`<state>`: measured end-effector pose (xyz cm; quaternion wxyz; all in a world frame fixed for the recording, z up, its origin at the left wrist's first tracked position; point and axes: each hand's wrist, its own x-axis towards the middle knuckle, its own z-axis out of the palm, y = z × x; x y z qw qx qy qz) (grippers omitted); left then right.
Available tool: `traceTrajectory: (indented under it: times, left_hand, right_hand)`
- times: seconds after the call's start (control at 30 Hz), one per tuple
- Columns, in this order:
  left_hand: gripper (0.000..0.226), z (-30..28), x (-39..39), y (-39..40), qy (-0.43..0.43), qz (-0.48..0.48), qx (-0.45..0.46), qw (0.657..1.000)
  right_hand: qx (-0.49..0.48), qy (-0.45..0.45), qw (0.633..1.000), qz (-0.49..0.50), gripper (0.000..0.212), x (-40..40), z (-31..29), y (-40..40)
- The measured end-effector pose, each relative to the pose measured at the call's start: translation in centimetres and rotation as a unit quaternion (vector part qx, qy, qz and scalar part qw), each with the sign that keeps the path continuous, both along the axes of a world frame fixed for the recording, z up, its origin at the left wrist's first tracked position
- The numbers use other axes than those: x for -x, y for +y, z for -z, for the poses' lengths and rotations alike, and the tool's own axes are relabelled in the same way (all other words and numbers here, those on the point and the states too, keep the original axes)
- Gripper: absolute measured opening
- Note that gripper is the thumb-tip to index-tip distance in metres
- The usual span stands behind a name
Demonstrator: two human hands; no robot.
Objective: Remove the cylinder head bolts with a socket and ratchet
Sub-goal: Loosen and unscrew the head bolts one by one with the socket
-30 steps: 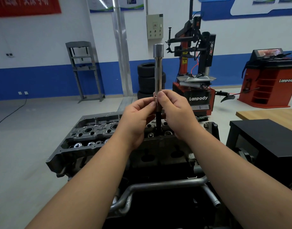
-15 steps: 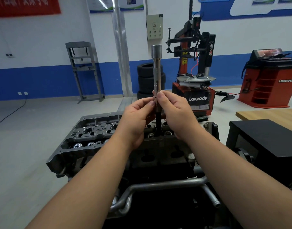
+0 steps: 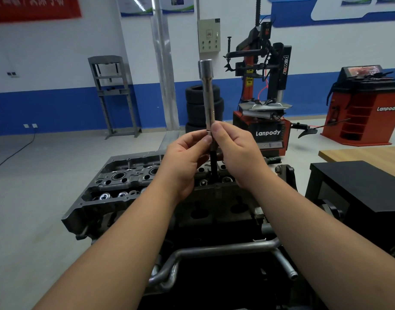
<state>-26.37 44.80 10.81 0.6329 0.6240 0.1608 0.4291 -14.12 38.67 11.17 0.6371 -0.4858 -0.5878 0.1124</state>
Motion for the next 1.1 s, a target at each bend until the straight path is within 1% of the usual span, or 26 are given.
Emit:
traceTrajectory:
  times: [0.07, 0.1, 0.23, 0.33, 0.4, 0.47, 0.5, 0.57, 0.63, 0.7, 0.77, 0.9, 0.97, 1.1]
  left_hand:
    - [0.030, 0.08, 0.04, -0.05, -0.002, 0.001, -0.010, 1.000]
    - [0.032, 0.14, 0.07, -0.08, -0.006, -0.002, -0.018, 1.000]
    - [0.034, 0.19, 0.20, -0.16, -0.012, 0.002, -0.026, 1.000]
    - [0.020, 0.06, 0.18, -0.05, -0.006, 0.023, -0.007, 1.000]
    - [0.021, 0.08, 0.09, 0.02, -0.010, 0.027, 0.006, 1.000]
    - [0.019, 0.09, 0.05, -0.03, -0.015, 0.022, 0.007, 1.000]
    - [0.020, 0.10, 0.04, -0.12, -0.018, 0.015, 0.002, 1.000]
    - [0.030, 0.15, 0.09, -0.33, -0.020, -0.002, -0.009, 1.000]
    - [0.030, 0.19, 0.11, -0.42, -0.016, -0.016, -0.021, 1.000]
    - [0.027, 0.16, 0.06, -0.47, -0.006, -0.012, -0.024, 1.000]
    - [0.019, 0.16, -0.01, -0.29, 0.000, 0.004, -0.021, 1.000]
    - [0.020, 0.01, -0.03, -0.17, -0.003, 0.018, 0.007, 1.000]
    - [0.016, 0.05, -0.04, -0.20, -0.012, 0.011, 0.002, 1.000]
    - [0.033, 0.19, 0.07, -0.42, -0.022, -0.010, -0.014, 1.000]
  right_hand:
    - [0.000, 0.005, 1.000, -0.014, 0.020, 0.09, 0.06, -0.03]
    - [0.000, 0.010, 1.000, -0.013, 0.017, 0.07, 0.09, -0.02]
    - [-0.008, 0.005, 1.000, 0.002, 0.008, -0.12, 0.17, -0.06]
    - [-0.009, 0.011, 1.000, 0.012, 0.014, -0.27, 0.22, -0.02]
    - [-0.009, 0.012, 1.000, 0.010, 0.023, -0.26, 0.25, 0.01]
    - [-0.008, 0.016, 1.000, -0.002, 0.026, -0.15, 0.16, -0.07]
    - [-0.008, 0.011, 1.000, -0.008, 0.025, -0.08, 0.11, -0.12]
    - [-0.009, -0.005, 1.000, -0.012, 0.015, 0.04, 0.12, -0.11]
    - [-0.007, -0.005, 1.000, 0.005, 0.010, 0.01, 0.20, -0.06]
    - [-0.004, -0.004, 1.000, 0.027, 0.012, -0.08, 0.23, -0.04]
    - [0.004, 0.002, 0.999, 0.034, 0.014, -0.18, 0.22, -0.03]
    - [0.004, 0.004, 1.000, 0.019, 0.026, -0.12, 0.09, -0.04]
    - [0.001, -0.003, 1.000, 0.010, 0.022, -0.08, 0.11, -0.01]
    - [0.004, 0.003, 1.000, 0.018, 0.017, -0.07, 0.21, 0.07]
